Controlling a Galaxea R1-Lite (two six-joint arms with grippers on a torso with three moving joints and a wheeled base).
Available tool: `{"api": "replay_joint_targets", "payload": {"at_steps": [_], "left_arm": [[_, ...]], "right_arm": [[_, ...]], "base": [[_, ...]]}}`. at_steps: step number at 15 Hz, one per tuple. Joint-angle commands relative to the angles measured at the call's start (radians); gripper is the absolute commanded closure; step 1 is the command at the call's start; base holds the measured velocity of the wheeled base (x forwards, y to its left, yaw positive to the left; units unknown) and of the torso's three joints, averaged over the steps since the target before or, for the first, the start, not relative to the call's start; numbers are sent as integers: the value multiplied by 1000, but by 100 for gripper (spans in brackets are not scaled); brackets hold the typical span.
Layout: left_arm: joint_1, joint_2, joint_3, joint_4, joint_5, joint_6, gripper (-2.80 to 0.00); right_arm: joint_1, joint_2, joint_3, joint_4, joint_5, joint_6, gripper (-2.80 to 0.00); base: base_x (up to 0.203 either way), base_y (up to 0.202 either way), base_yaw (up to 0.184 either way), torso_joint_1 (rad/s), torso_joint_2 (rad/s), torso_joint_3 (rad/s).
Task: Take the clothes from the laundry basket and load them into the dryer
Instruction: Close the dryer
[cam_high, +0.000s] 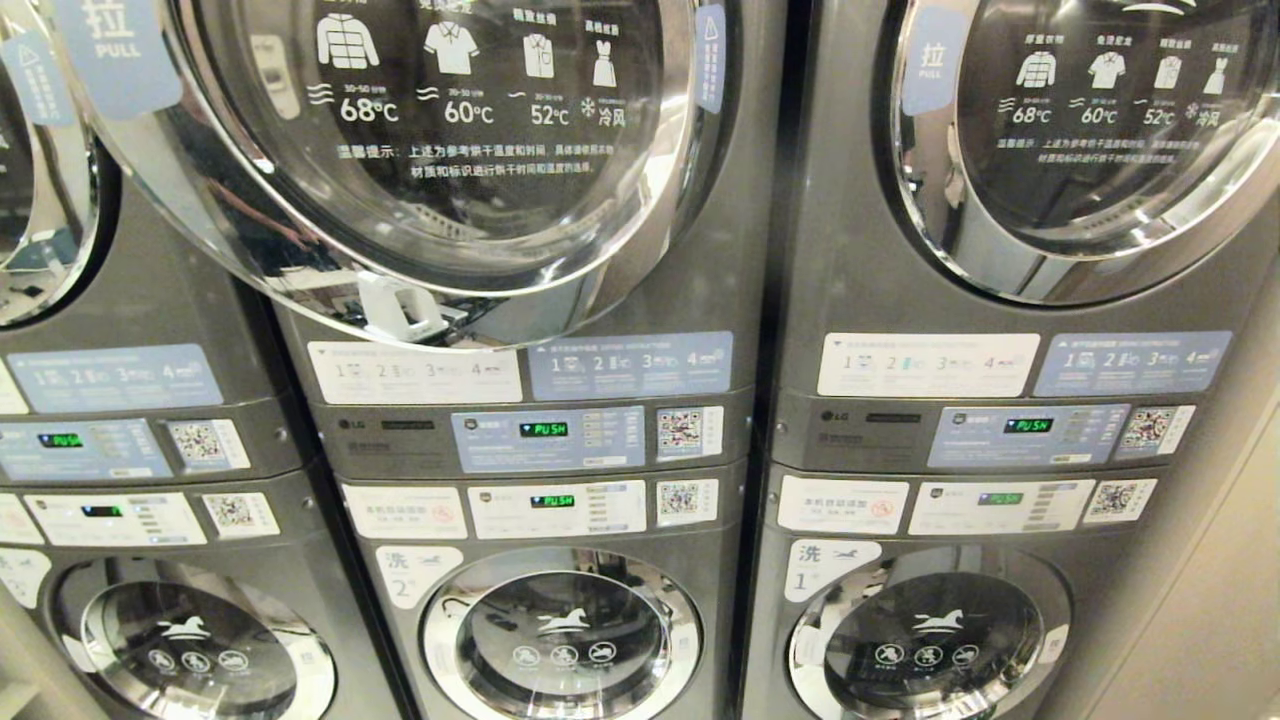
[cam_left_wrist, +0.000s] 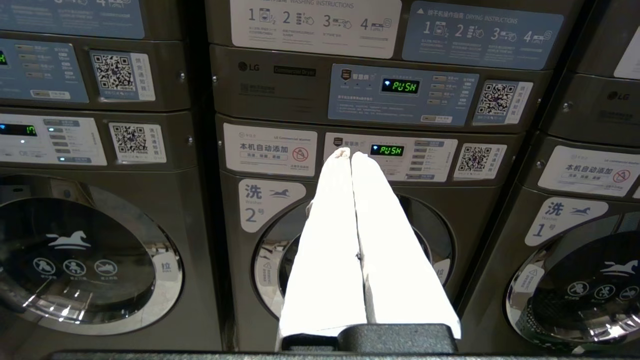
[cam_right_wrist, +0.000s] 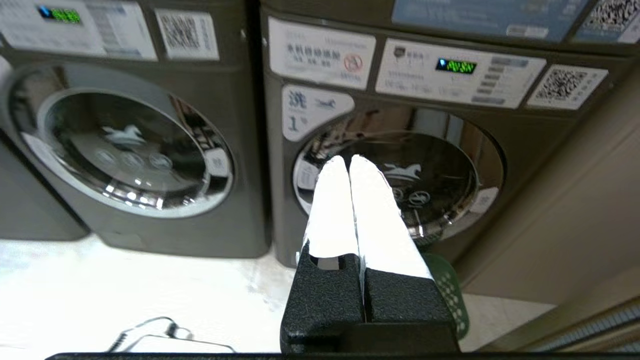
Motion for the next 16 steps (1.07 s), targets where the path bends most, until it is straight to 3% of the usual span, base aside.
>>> {"api": "replay_joint_targets", "payload": {"at_steps": [1,3,7,16], "left_arm": [[0,-2,29,-1,1,-1,0],[0,-2,29,-1,1,-1,0],[0,-2,29,-1,1,-1,0],[0,-2,29,-4,1,4,0]], "right_arm": [[43,-109,99,-23,-21,-17,0],[117,-163,93,-16,-72,-36,0],[91,-412,88,54,-110,-20,0],[85,-408,89,67,-142,93,0]], "base": [[0,0,0,0,0,0],[0,0,0,0,0,0],[0,0,0,0,0,0],[0,0,0,0,0,0]]}}
